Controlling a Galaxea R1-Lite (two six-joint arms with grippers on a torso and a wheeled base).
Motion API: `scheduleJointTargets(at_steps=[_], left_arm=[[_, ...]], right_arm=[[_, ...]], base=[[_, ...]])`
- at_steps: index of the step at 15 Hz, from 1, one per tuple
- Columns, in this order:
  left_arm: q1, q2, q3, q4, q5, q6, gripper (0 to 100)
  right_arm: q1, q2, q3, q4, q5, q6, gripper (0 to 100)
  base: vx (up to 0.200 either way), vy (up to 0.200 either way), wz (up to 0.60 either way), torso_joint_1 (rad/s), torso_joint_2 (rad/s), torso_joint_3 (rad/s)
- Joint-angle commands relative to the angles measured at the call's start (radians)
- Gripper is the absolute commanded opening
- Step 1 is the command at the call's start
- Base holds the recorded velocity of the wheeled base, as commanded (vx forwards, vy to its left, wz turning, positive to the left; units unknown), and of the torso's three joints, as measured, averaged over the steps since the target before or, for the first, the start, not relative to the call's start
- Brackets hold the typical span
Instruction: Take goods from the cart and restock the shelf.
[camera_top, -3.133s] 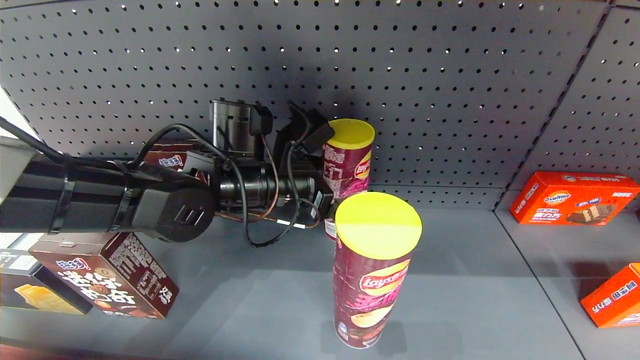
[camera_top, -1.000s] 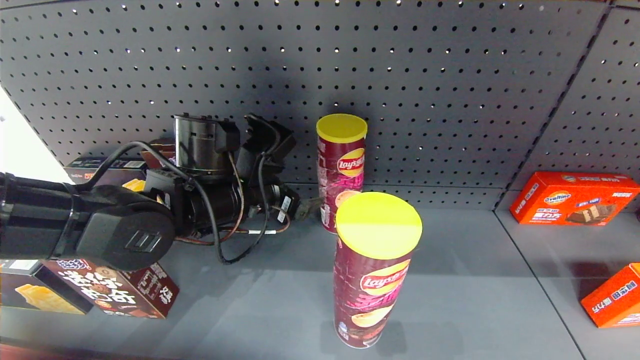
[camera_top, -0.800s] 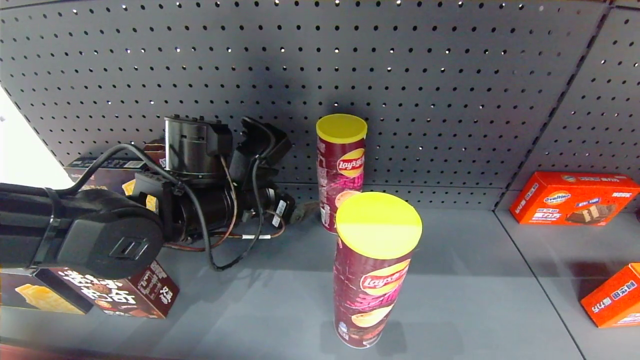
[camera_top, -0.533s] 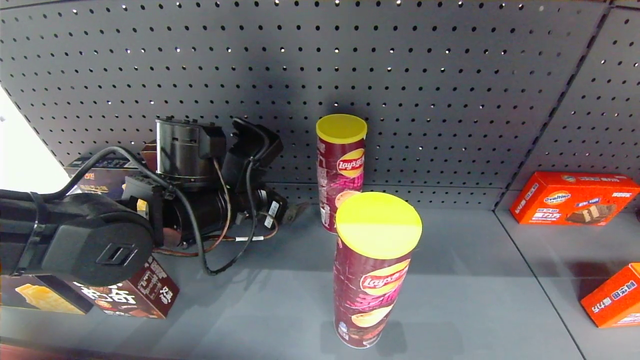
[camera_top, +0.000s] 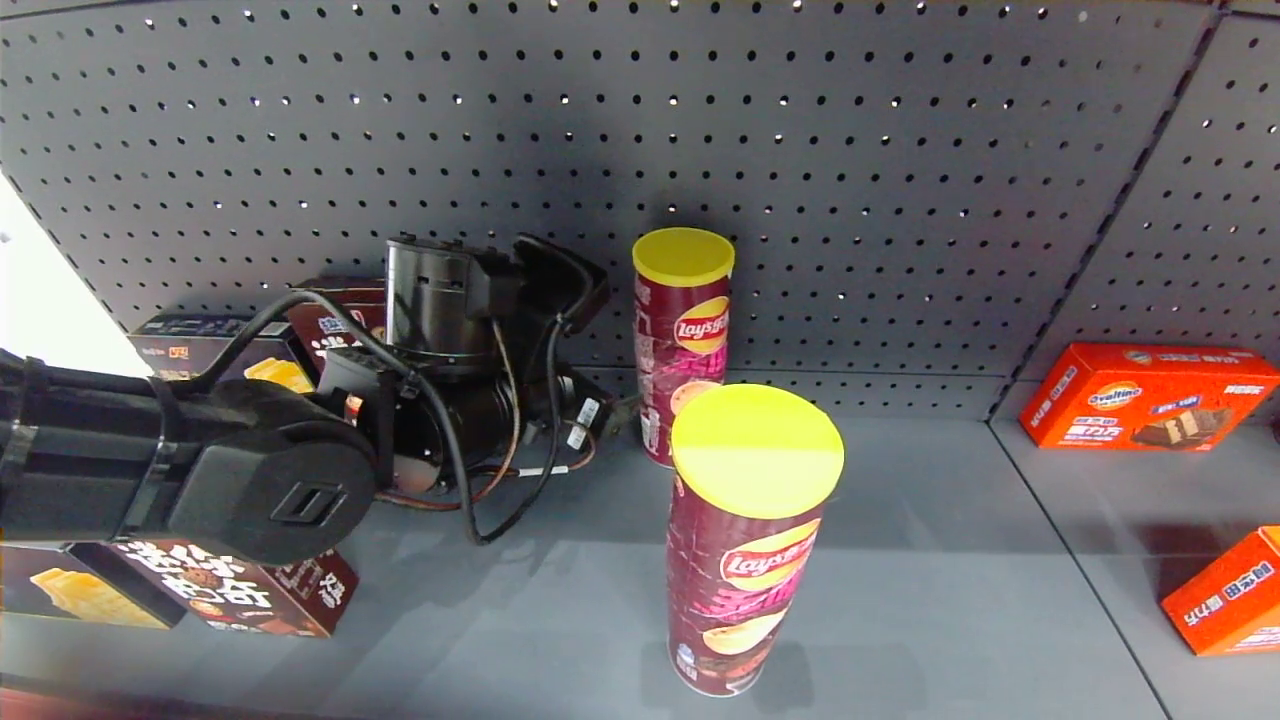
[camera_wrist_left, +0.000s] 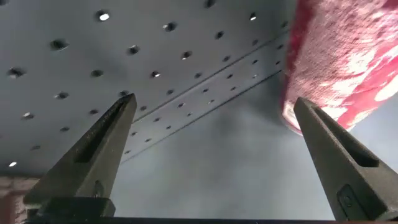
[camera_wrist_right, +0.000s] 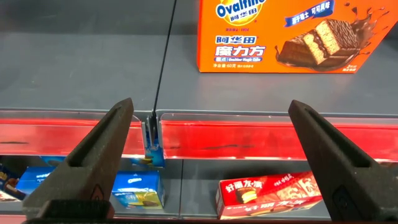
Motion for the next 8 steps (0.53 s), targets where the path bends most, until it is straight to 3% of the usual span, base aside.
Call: scheduleJointTargets(at_steps=[1,8], left_arm=[[-0.007,0.024,-0.005,-0.001,0.001,-0.002,100],[0.007,0.024,-0.012,-0.004,0.038,-0.002,100]], right_arm=[[0.000,0.000,0.000,0.000,0.000,0.000,100],[0.000,0.000,0.000,0.000,0.000,0.000,100]], base=[[0.000,0.000,0.00,0.000,0.00,0.000],[0.000,0.000,0.00,0.000,0.00,0.000]])
